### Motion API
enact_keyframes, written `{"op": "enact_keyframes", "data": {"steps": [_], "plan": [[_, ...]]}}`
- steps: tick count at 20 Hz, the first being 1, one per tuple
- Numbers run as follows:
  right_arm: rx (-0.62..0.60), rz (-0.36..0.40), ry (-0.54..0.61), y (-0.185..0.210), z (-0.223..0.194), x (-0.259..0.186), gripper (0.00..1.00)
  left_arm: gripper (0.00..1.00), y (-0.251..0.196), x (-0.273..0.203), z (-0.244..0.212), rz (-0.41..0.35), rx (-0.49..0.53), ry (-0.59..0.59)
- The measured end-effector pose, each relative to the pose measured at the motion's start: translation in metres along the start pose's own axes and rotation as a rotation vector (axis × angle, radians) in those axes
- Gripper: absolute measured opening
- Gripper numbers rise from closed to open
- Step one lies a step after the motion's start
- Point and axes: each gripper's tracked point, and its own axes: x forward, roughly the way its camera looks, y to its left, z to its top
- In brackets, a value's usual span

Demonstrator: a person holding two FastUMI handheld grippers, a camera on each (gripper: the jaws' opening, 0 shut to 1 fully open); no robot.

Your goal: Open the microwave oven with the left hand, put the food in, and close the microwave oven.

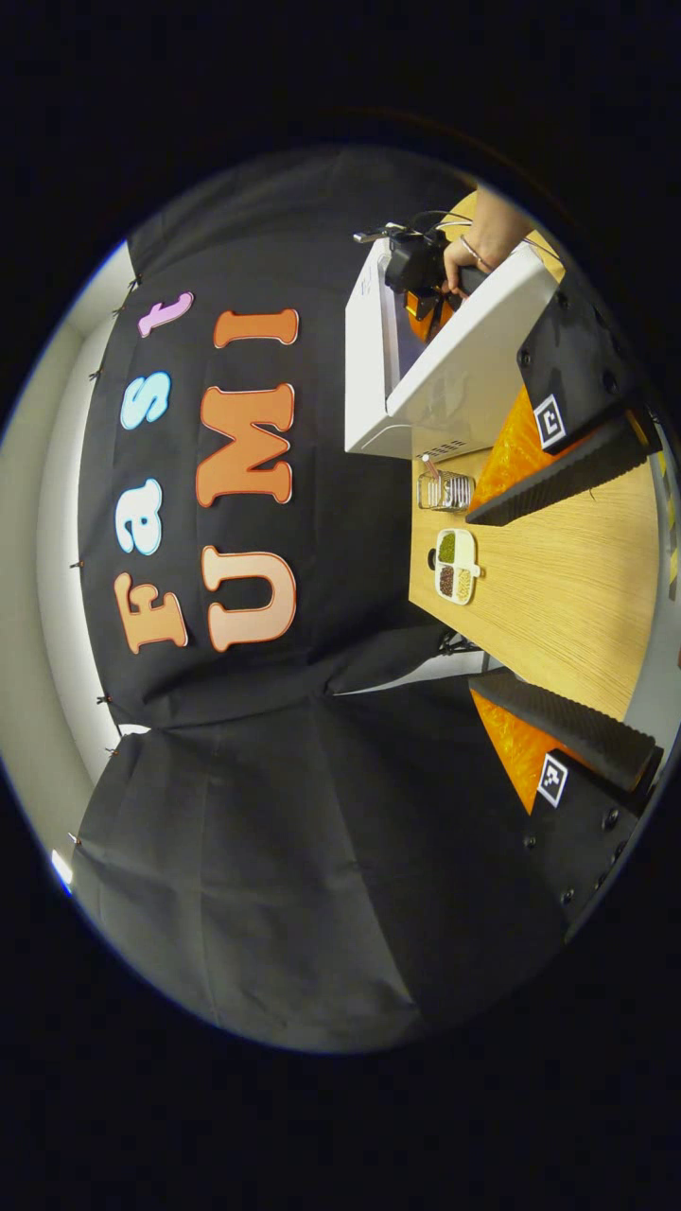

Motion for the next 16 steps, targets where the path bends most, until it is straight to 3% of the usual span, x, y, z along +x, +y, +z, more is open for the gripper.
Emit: {"op": "enact_keyframes", "data": {"steps": [1, 5, 10, 11, 13, 14, 16], "plan": [[0.008, -0.004, -0.015, 0.0, 0.0, 0.008, 0.1, 1.0, 0.002, -0.001, -0.002, 0.004, -0.002, 0.004], [0.058, 0.007, -0.11, 0.006, 0.01, 0.035, 0.16, 0.98, 0.008, -0.004, -0.01, 0.023, 0.01, 0.025], [0.01, -0.064, -0.17, -0.006, 0.016, 0.067, 0.14, 0.97, 0.017, -0.006, -0.014, 0.047, 0.006, 0.036], [-0.03, -0.096, -0.192, -0.013, 0.022, 0.068, 0.22, 0.98, 0.018, -0.006, -0.016, 0.05, 0.005, 0.041], [-0.154, -0.167, -0.202, -0.029, 0.026, 0.07, 0.48, 1.0, 0.02, -0.007, -0.02, 0.06, 0.004, 0.047], [-0.21, -0.184, -0.205, -0.033, 0.029, 0.069, 0.73, 0.98, 0.019, -0.007, -0.023, 0.06, 0.0, 0.051], [-0.3, -0.208, -0.208, -0.038, 0.032, 0.064, 0.93, 0.98, 0.015, -0.009, -0.028, 0.051, -0.009, 0.062]]}}
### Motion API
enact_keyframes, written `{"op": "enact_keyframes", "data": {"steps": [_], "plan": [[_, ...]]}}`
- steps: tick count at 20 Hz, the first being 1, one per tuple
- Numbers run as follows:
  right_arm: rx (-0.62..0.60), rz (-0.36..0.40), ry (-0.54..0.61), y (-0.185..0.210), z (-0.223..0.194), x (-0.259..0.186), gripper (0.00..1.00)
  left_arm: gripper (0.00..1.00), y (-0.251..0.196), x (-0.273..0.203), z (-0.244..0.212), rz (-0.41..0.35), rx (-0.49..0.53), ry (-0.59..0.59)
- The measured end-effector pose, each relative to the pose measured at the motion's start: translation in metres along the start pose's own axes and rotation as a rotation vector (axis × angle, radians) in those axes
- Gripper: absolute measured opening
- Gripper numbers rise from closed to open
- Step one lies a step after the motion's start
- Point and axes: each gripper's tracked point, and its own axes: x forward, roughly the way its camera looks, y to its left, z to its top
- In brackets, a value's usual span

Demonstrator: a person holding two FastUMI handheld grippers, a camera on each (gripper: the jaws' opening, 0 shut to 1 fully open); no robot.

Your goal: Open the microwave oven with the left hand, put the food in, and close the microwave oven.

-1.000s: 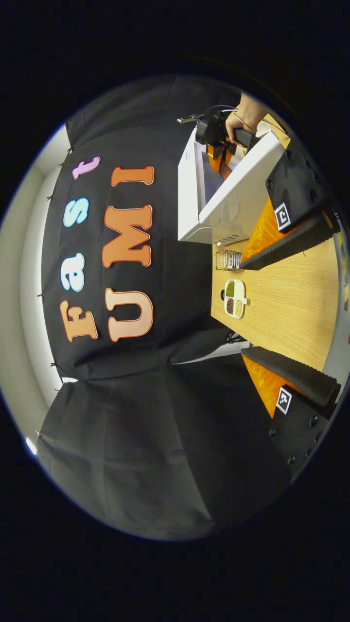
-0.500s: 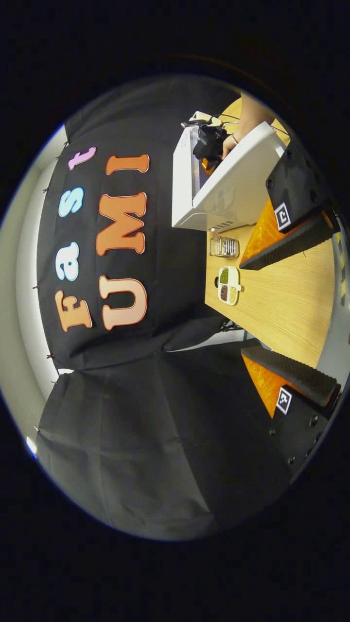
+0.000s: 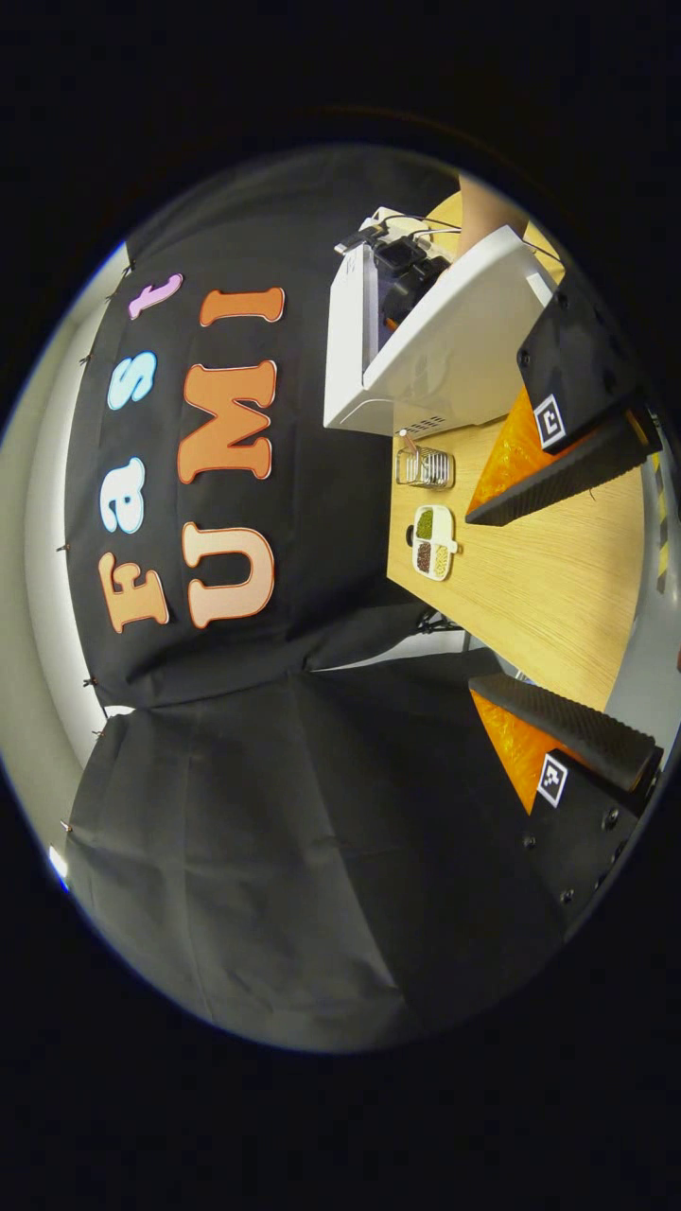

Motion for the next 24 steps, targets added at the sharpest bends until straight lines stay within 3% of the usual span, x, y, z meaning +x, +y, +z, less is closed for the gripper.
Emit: {"op": "enact_keyframes", "data": {"steps": [1, 2, 5, 14, 19, 21, 24], "plan": [[-0.048, -0.005, -0.014, -0.003, 0.003, -0.002, 1.0, 0.98, -0.003, 0.001, -0.003, -0.004, -0.002, 0.006], [-0.103, -0.017, -0.034, -0.008, 0.008, -0.003, 0.94, 0.98, -0.005, 0.002, -0.005, -0.009, -0.003, 0.009], [-0.221, -0.009, -0.044, -0.012, 0.014, -0.005, 0.94, 1.0, -0.012, 0.003, -0.006, -0.023, -0.002, 0.013], [-0.358, 0.063, -0.039, -0.008, 0.025, -0.058, 0.94, 1.0, -0.029, 0.01, -0.009, -0.065, -0.022, -0.023], [-0.418, 0.108, -0.022, -0.023, 0.051, -0.11, 0.94, 1.0, -0.059, 0.017, -0.014, -0.15, -0.004, -0.051], [-0.446, 0.115, -0.022, -0.033, 0.069, -0.134, 0.94, 0.96, -0.072, 0.019, -0.018, -0.172, 0.01, -0.053], [-0.497, 0.107, -0.055, -0.052, 0.107, -0.166, 0.94, 0.41, -0.083, 0.024, -0.027, -0.197, 0.055, -0.057]]}}
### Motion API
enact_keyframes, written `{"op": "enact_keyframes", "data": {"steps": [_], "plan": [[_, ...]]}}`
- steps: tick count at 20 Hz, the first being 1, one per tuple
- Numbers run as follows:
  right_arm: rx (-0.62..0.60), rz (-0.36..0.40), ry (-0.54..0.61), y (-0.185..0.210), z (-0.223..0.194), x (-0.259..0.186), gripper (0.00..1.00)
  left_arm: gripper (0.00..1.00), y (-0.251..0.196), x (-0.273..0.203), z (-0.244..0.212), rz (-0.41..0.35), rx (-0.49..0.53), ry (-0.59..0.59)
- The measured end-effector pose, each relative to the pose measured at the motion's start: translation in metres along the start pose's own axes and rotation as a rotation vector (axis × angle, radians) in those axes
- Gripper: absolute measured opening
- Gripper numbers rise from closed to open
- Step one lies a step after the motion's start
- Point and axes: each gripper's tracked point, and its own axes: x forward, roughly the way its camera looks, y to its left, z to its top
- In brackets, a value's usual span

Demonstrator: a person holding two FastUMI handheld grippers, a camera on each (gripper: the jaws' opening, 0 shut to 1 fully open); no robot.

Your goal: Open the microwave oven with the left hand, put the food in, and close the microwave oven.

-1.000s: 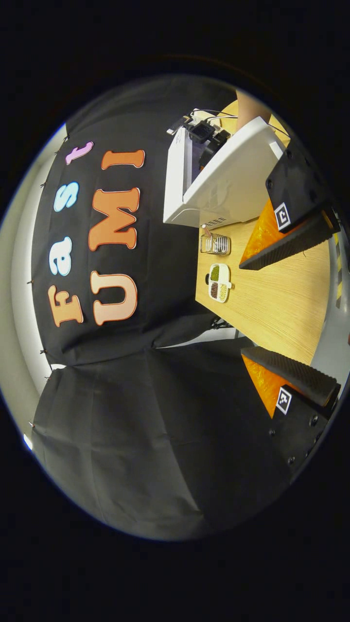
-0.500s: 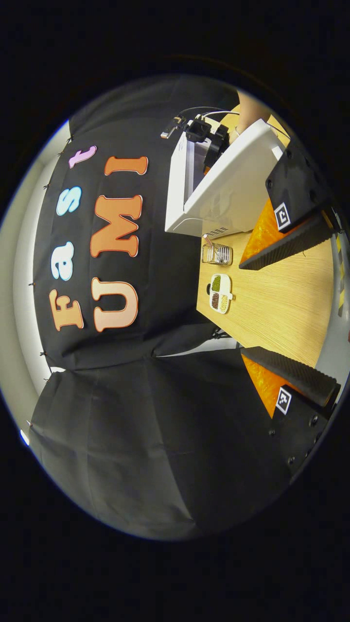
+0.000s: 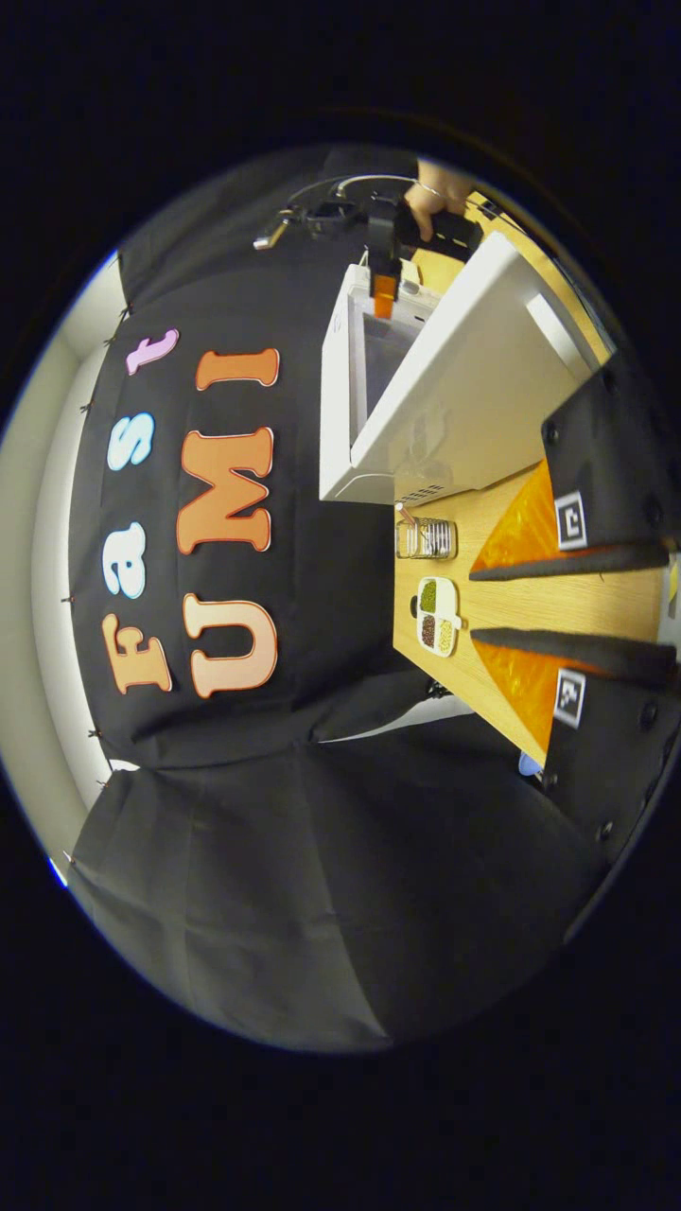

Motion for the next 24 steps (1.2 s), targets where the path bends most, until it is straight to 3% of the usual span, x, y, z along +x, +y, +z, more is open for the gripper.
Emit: {"op": "enact_keyframes", "data": {"steps": [2, 6, 9, 24], "plan": [[-0.024, -0.017, -0.018, -0.024, 0.019, -0.019, 0.95, 0.05, -0.016, 0.003, -0.006, -0.052, -0.01, -0.002], [-0.045, -0.045, -0.06, -0.063, 0.059, -0.052, 0.95, 0.02, -0.046, 0.008, -0.024, -0.138, -0.064, 0.019], [-0.062, -0.048, -0.093, -0.085, 0.078, -0.069, 0.94, 0.04, -0.075, 0.007, -0.029, -0.183, -0.025, 0.018], [-0.039, -0.118, -0.071, -0.182, 0.138, -0.091, 0.94, 0.04, -0.22, 0.027, -0.017, -0.392, 0.013, 0.029]]}}
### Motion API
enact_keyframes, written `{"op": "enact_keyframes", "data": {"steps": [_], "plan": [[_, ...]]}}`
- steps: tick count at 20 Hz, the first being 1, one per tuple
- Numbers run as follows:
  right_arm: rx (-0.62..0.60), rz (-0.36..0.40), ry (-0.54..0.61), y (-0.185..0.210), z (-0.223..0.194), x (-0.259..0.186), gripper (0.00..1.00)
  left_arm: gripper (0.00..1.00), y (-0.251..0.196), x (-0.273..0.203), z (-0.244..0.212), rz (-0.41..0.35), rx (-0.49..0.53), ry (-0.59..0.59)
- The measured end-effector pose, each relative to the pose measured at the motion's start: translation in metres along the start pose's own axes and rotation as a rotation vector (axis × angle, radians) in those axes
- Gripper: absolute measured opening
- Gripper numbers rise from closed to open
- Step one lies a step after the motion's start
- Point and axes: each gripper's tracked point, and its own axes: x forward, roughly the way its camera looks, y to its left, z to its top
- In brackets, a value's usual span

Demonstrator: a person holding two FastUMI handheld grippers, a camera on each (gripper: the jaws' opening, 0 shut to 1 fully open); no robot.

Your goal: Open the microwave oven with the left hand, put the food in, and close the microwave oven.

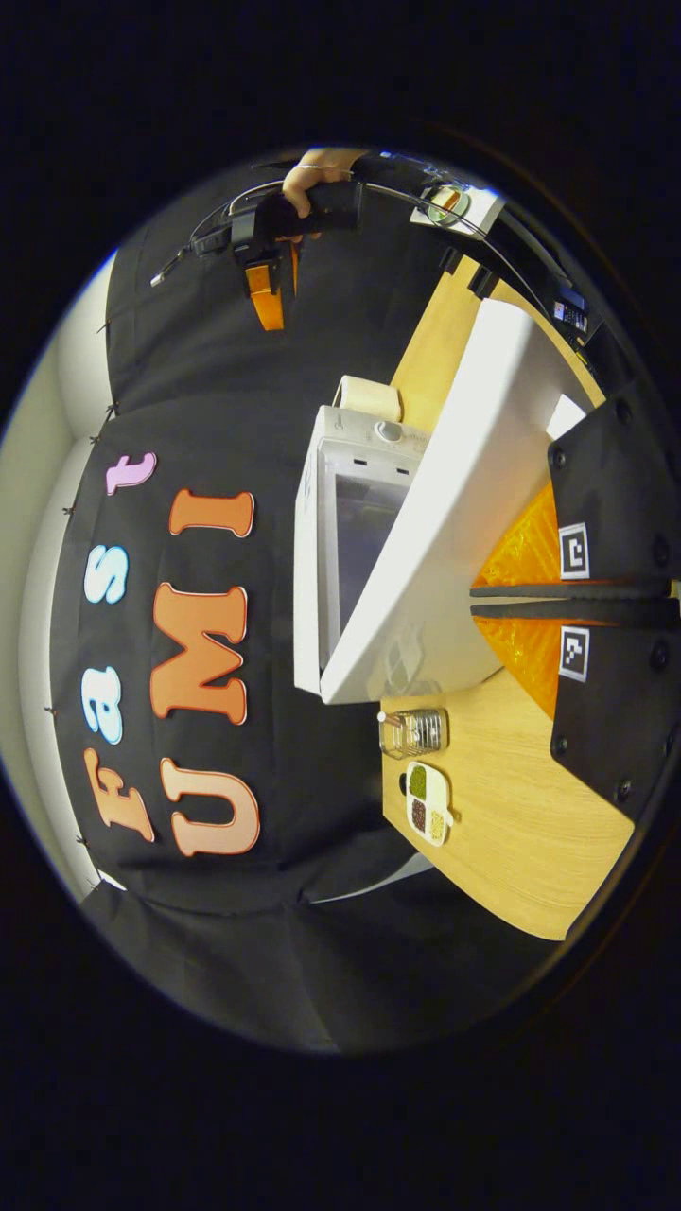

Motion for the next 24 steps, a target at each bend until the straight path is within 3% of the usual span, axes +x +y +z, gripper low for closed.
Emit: {"op": "enact_keyframes", "data": {"steps": [11, 24], "plan": [[0.075, -0.049, -0.015, -0.076, 0.028, 0.015, 0.95, 0.04, -0.059, 0.078, 0.027, -0.027, -0.022, -0.015], [0.072, -0.129, -0.021, -0.129, 0.037, 0.021, 0.94, 0.04, -0.083, 0.17, 0.067, 0.022, 0.014, -0.104]]}}
